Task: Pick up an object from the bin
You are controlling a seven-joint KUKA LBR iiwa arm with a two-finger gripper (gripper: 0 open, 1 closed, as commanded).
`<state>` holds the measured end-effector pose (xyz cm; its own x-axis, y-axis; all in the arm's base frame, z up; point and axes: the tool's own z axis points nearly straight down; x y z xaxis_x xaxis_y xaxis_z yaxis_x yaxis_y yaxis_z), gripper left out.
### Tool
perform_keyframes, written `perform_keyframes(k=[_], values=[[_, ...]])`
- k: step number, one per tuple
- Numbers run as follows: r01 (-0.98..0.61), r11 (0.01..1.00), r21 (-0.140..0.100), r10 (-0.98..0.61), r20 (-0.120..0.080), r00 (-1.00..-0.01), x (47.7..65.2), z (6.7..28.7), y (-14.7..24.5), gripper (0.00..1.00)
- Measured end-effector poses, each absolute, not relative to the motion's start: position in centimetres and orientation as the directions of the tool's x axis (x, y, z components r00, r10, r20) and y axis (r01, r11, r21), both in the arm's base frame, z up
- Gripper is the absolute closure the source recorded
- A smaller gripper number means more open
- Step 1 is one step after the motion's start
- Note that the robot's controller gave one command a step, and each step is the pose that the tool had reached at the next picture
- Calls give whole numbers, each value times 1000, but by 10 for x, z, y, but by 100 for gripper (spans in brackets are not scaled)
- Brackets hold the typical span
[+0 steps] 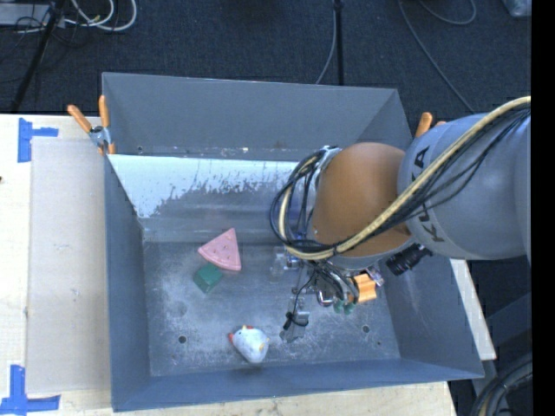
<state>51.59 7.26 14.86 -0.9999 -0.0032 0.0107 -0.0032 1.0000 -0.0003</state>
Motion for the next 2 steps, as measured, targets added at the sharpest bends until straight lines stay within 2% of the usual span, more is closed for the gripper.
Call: perform_keyframes(k=[1,2], values=[[-1,1000,0,-1,3,-1000,518,153,72,0],[-121,993,0,-121,11,-993,496,157,96,0]])
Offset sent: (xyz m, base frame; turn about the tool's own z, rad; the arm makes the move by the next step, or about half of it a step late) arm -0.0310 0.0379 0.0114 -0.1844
